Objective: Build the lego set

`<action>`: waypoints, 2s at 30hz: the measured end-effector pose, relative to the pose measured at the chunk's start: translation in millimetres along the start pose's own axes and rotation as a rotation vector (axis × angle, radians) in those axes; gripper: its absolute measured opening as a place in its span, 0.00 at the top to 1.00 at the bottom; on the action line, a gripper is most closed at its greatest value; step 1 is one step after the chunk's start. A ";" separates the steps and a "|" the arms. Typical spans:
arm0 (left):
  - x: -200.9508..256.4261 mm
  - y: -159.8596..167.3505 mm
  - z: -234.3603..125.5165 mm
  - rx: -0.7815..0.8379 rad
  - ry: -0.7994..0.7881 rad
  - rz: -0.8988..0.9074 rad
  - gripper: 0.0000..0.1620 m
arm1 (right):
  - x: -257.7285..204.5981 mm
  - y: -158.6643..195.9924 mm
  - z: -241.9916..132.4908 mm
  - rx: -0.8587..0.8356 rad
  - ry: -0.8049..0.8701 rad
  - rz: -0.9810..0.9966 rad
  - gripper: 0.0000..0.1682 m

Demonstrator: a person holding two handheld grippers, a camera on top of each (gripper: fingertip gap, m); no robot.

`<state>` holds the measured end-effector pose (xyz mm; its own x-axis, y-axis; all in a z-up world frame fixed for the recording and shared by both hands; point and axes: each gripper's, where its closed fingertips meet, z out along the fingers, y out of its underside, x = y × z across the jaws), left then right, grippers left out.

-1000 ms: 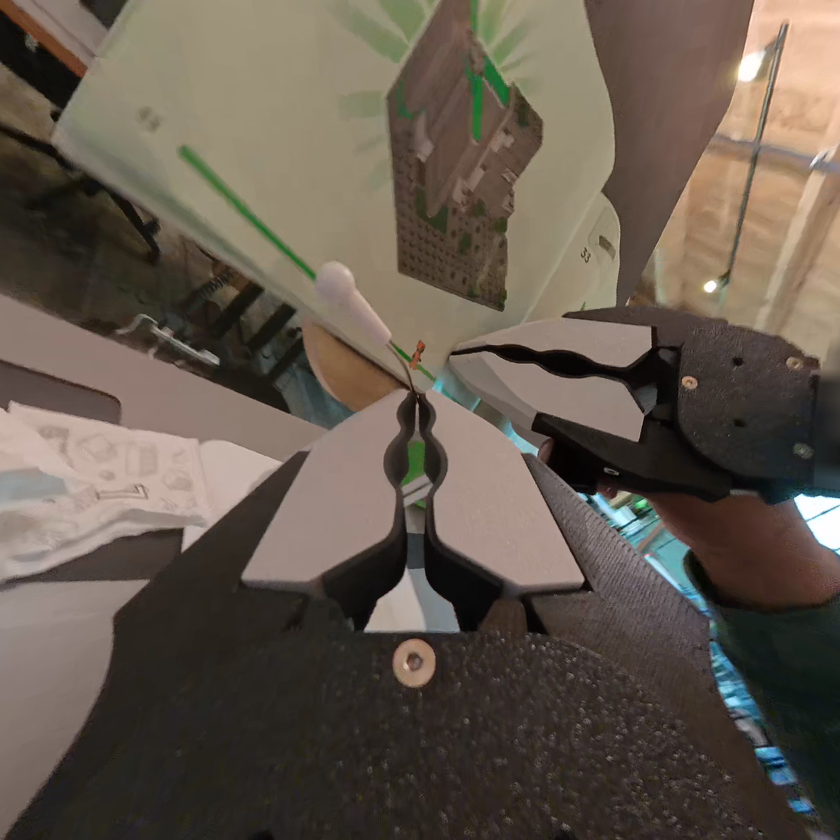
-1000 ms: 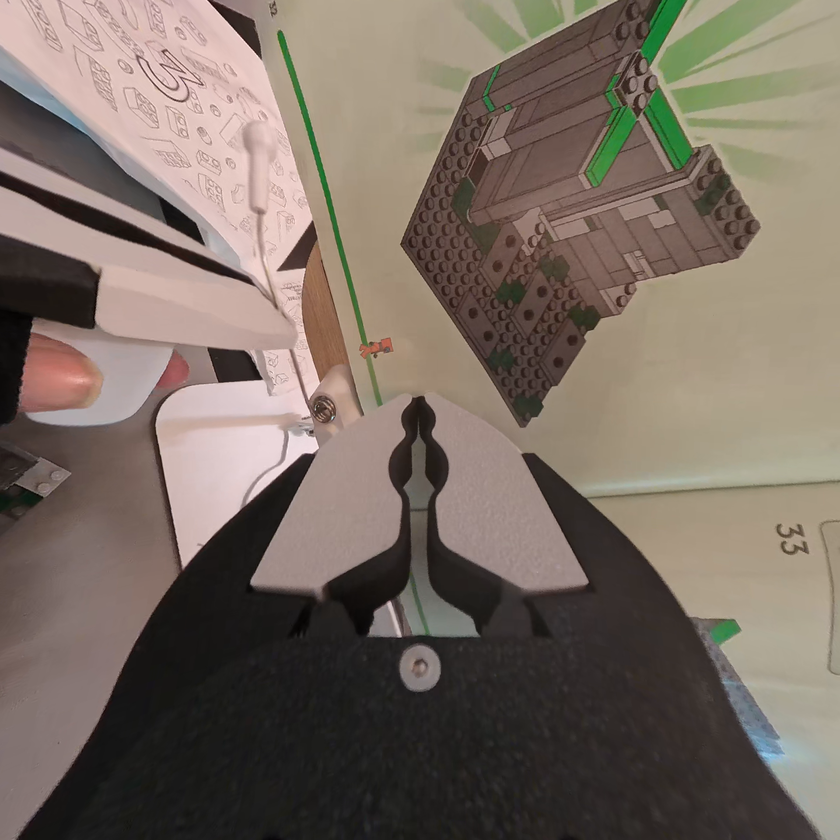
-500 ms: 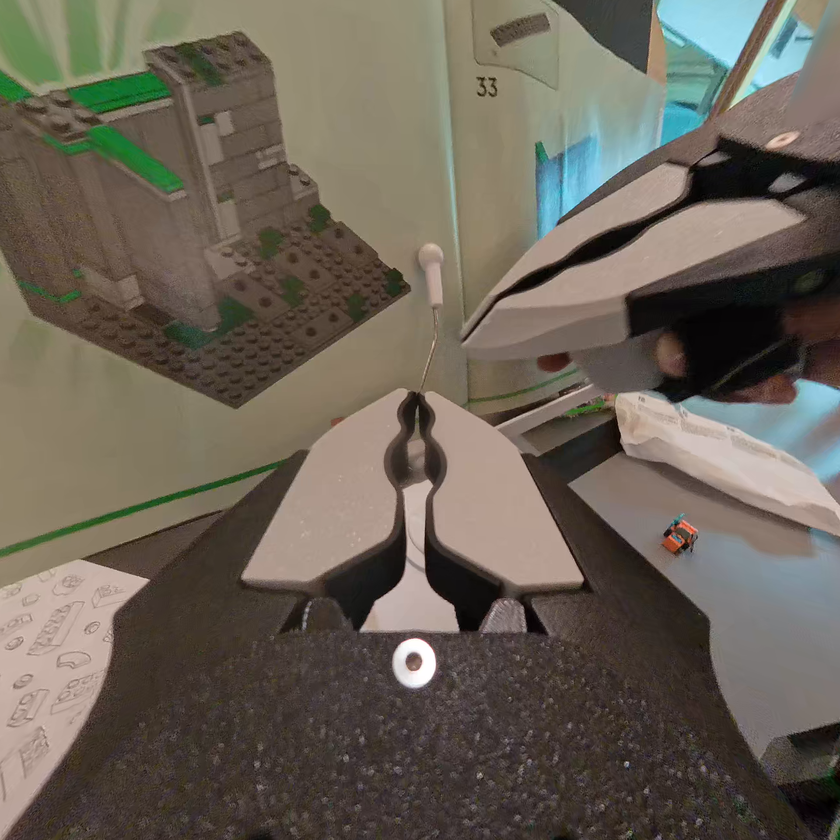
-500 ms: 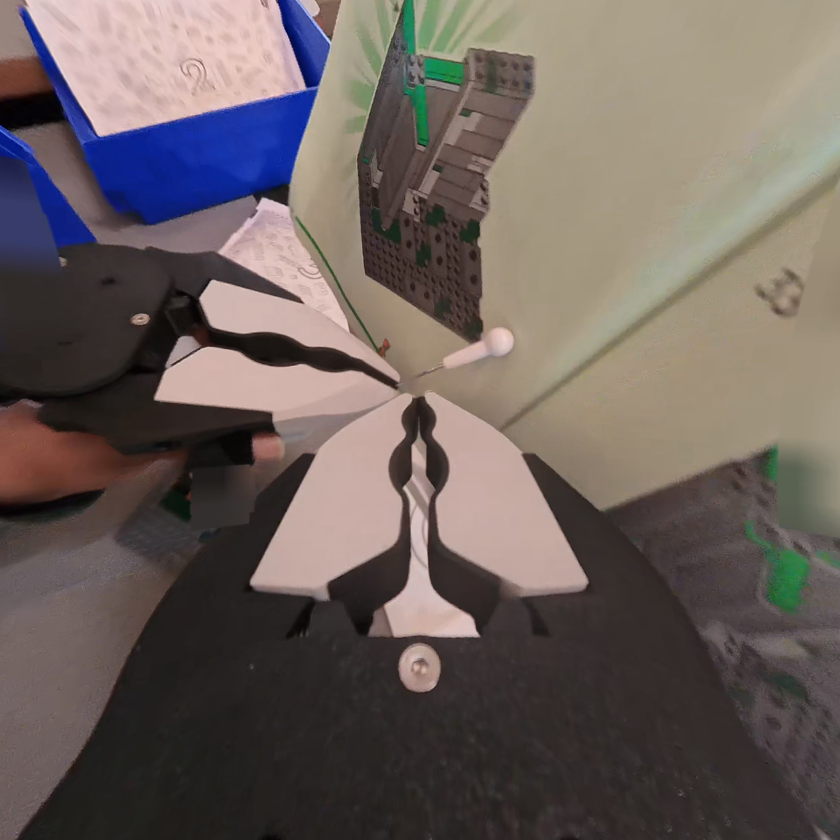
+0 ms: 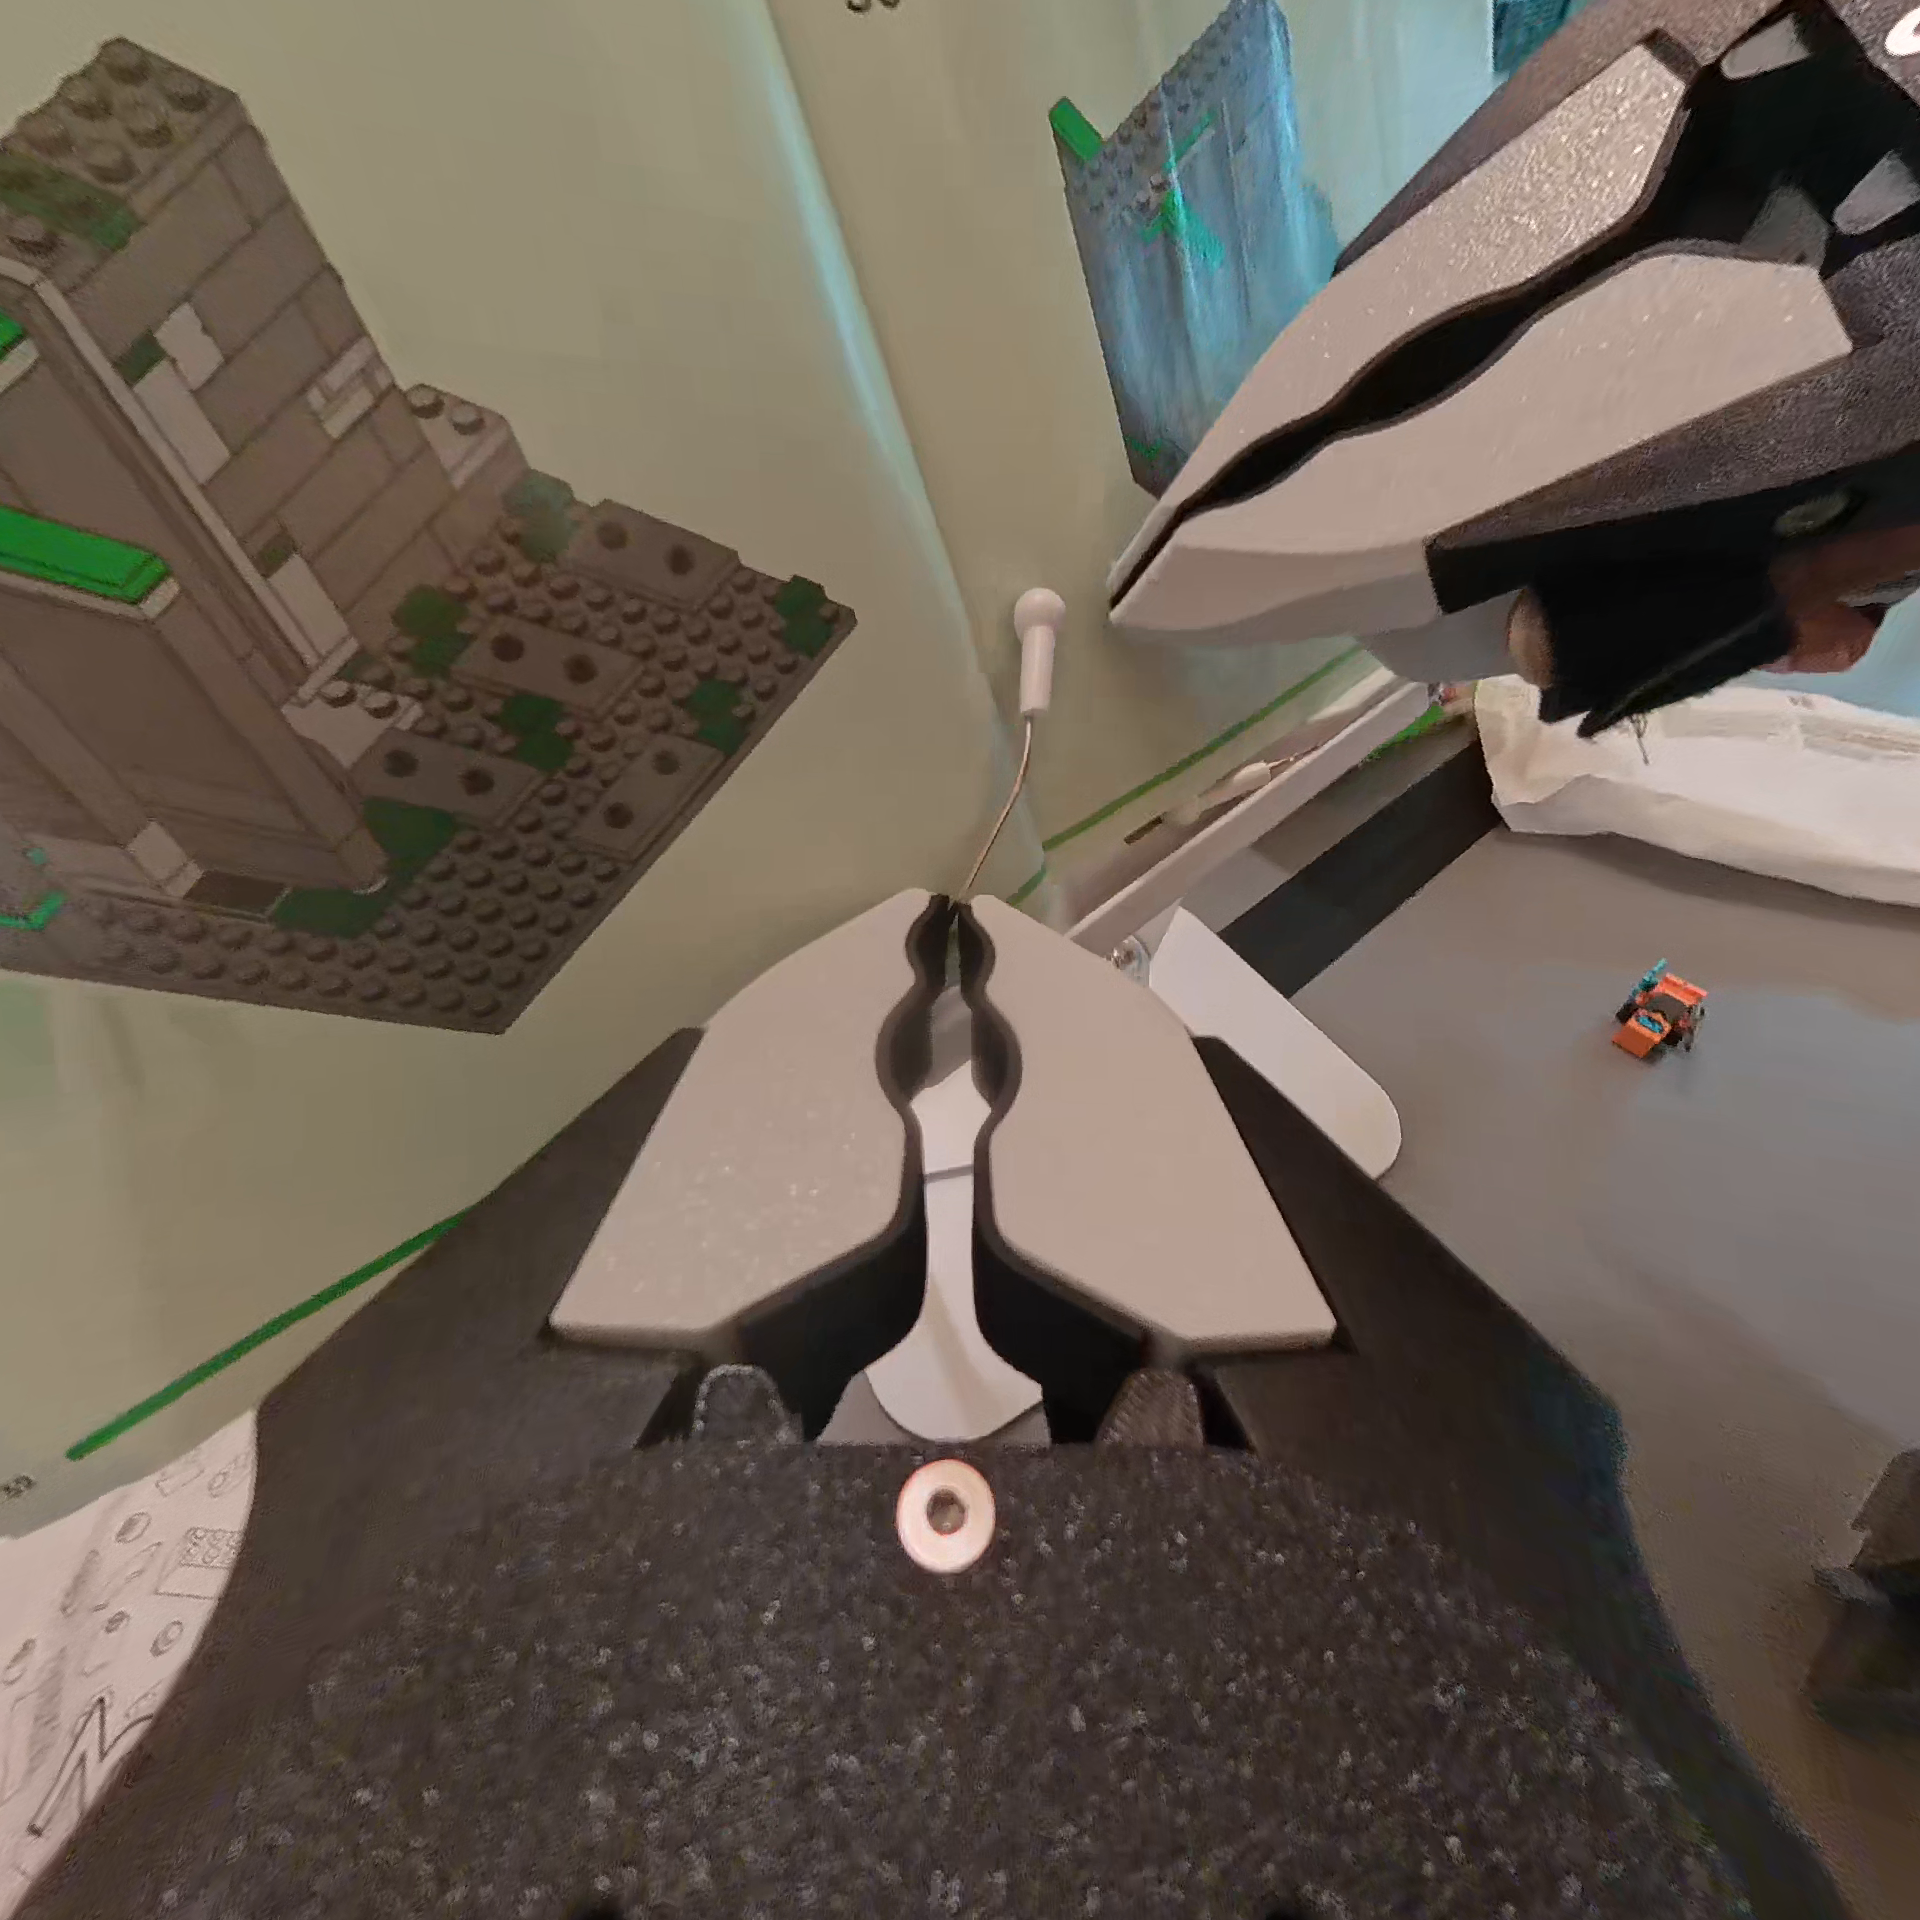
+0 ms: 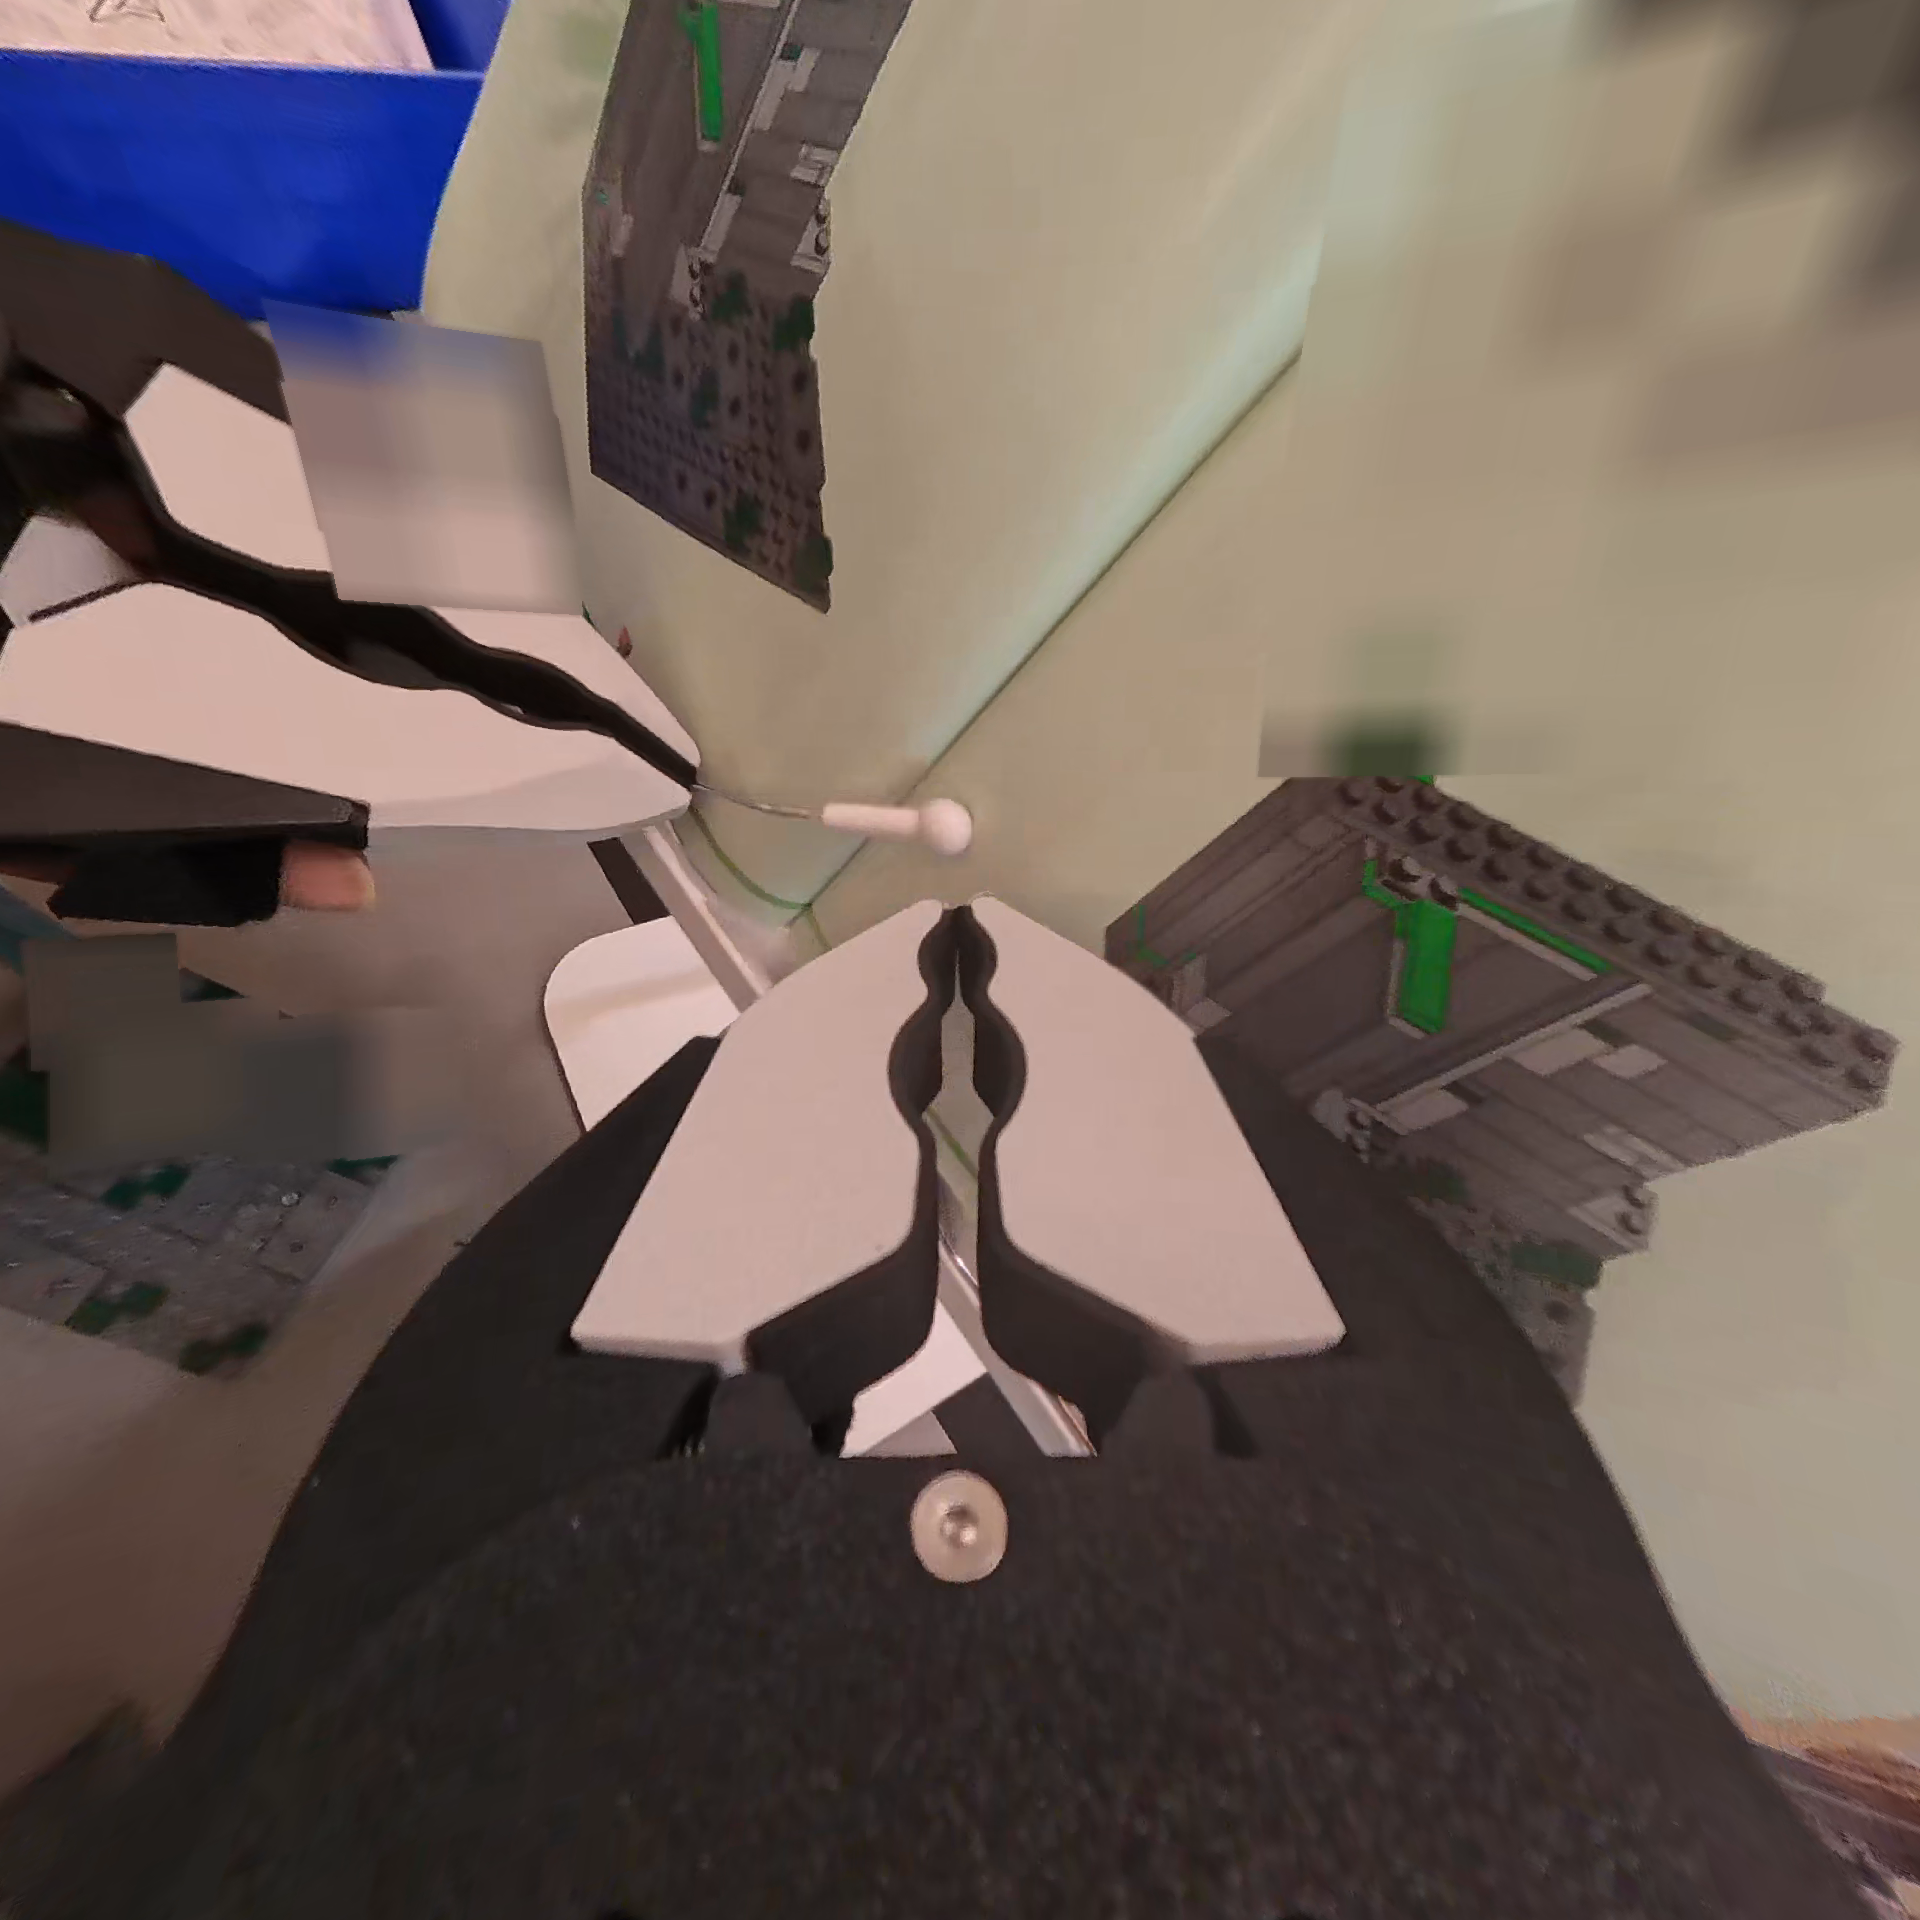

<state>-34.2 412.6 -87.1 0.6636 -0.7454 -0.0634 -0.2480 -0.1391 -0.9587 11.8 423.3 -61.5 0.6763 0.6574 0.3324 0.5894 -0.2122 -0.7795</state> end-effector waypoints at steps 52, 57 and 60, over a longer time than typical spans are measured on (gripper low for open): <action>-47.8 -13.2 -111.8 0.272 -0.482 -0.103 1.00 | -58.5 17.7 -131.7 0.554 0.264 0.436 1.00; -44.1 -15.5 -107.5 0.284 -0.465 -0.092 1.00 | -65.6 16.1 -126.3 0.540 0.307 0.322 1.00; -42.1 -17.9 -109.2 0.299 -0.460 -0.083 1.00 | -69.2 15.0 -125.8 0.538 0.300 0.307 1.00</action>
<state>-134.7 375.3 -37.0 0.9287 -0.3691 -0.0346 -0.0151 0.0556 -0.9983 29.4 283.7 -29.4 0.9164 0.3797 0.1262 0.1022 0.0829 -0.9913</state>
